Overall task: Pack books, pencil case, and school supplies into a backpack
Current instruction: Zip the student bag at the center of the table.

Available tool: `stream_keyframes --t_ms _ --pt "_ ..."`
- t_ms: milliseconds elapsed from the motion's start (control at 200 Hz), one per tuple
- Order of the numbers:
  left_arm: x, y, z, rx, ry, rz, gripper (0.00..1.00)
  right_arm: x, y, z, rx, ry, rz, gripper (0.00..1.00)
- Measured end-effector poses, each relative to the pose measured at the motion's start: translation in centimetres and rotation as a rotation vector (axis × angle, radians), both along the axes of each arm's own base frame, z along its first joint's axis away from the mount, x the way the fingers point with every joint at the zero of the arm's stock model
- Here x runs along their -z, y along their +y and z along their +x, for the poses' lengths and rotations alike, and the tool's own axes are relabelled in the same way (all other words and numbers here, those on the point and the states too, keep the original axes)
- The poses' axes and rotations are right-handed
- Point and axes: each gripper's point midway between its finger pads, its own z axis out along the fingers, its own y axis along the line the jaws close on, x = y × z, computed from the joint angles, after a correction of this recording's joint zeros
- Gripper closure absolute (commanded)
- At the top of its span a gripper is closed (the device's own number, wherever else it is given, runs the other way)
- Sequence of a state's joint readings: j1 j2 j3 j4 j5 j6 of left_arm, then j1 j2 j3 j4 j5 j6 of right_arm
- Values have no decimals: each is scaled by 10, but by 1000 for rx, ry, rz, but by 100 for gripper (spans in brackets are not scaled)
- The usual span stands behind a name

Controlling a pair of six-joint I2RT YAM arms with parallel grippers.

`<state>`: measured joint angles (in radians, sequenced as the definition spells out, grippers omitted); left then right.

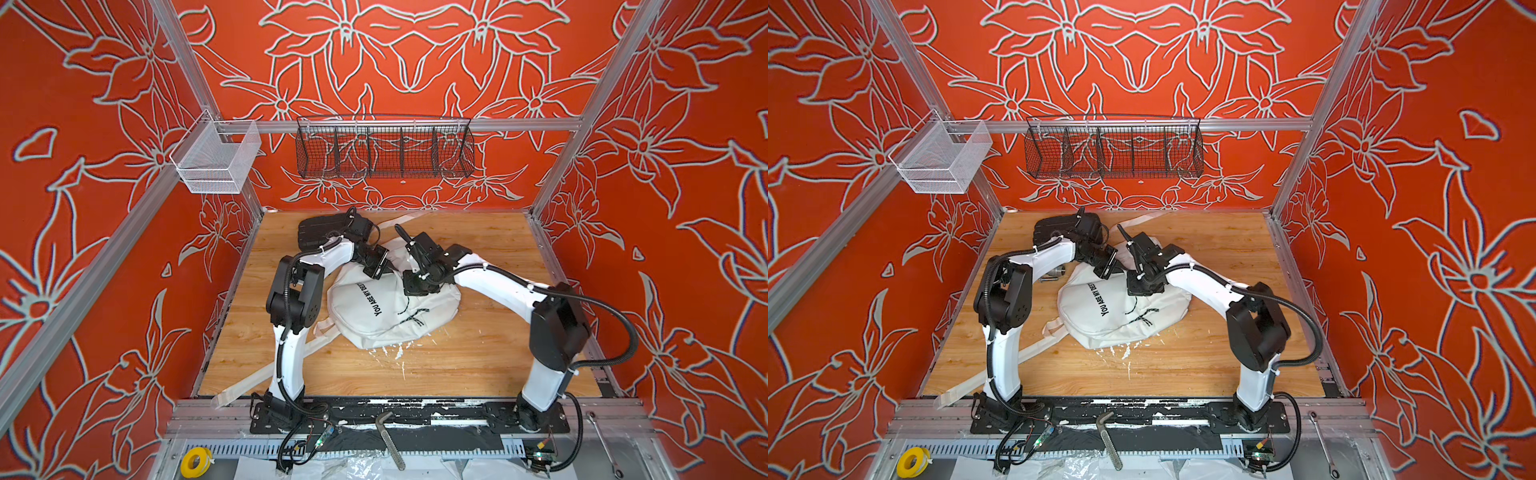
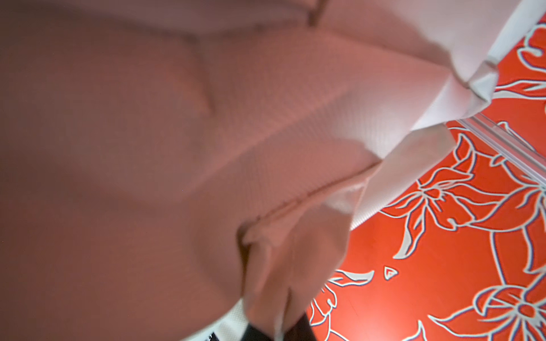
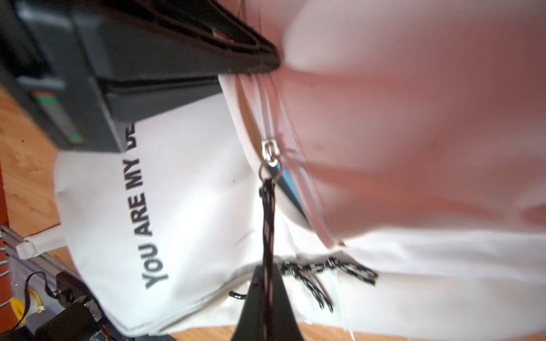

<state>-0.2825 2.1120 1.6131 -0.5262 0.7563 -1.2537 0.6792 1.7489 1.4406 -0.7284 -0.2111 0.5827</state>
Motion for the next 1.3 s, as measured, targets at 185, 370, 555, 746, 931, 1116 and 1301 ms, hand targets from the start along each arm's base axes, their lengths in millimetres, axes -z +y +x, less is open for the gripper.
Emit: stream_keyframes --t_ms 185,370,555,746,931,1116,1301 --pt "-6 -5 -5 18 20 -38 100 -6 -15 -15 -1 16 18 100" --pt "-8 -7 -8 22 40 -54 100 16 -25 -27 -7 45 14 100" --pt "-7 -5 -9 12 57 -59 100 30 -25 -29 -14 44 40 100" --pt "-8 -3 -10 11 66 -65 100 27 -35 -27 8 16 84 100" --pt "-15 1 -13 9 70 -74 100 19 -42 -28 18 -1 122 100" --pt "-17 7 -13 3 73 -70 100 27 -43 -33 13 14 128 100" --pt "-17 10 -11 3 62 -69 100 23 -44 -31 2 26 95 100"
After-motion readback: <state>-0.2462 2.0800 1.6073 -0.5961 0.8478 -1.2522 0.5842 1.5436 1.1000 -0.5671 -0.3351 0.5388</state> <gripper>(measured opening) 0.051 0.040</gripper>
